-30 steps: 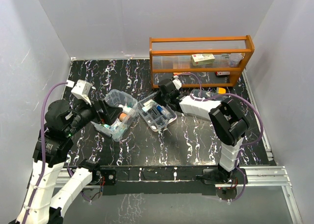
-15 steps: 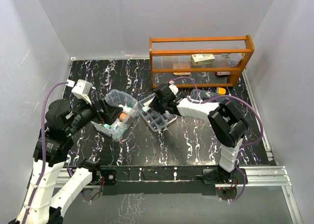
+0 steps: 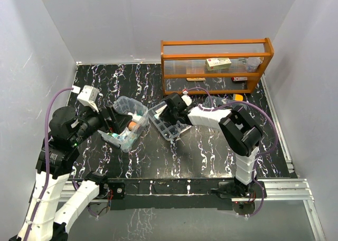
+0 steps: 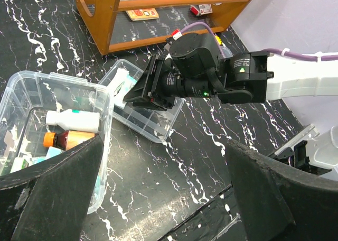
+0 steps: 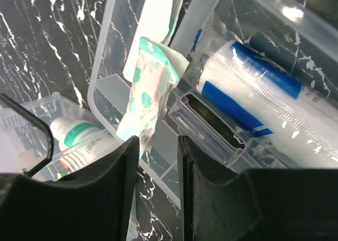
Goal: Organize the medicine kit
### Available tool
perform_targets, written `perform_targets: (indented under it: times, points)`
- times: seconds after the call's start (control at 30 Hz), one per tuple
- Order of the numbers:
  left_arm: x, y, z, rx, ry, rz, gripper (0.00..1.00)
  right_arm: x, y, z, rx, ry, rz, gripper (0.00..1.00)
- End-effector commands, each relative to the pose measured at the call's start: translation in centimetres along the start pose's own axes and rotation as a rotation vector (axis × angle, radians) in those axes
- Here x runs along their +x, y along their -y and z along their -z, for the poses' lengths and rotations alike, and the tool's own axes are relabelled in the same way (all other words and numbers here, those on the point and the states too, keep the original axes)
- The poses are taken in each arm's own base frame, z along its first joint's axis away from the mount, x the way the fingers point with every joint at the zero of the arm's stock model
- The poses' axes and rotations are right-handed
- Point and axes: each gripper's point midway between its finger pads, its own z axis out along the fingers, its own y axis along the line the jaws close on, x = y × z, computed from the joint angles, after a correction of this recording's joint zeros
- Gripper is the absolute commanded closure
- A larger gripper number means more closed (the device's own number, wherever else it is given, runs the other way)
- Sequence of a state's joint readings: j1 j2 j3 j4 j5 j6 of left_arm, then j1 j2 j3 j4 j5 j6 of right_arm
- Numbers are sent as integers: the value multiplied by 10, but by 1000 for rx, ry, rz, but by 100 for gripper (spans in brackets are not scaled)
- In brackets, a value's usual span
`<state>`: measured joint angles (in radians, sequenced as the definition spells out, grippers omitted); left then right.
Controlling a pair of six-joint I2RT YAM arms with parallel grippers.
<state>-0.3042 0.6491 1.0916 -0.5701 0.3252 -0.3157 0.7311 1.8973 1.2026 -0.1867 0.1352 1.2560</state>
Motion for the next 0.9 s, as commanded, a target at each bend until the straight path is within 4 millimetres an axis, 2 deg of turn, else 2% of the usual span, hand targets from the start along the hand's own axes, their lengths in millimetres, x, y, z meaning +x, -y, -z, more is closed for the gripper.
perform_targets:
  times: [0.0,0.27,0.6,0.87]
  points:
    - [0,-1,0,-4,0,4,1,-12,-22,-2,-48,51,-53,67]
    - [1,-2,0,-9,-1,6,1,-13,-24,-9,-45,63,-81,72]
    - [3,-2,1,-13,-1,4,1,-21,-35,-2,-83,90,-103,100]
    - [5,-5,0,-21,-4,4,1,-36,-51,15,-147,145,-113,100]
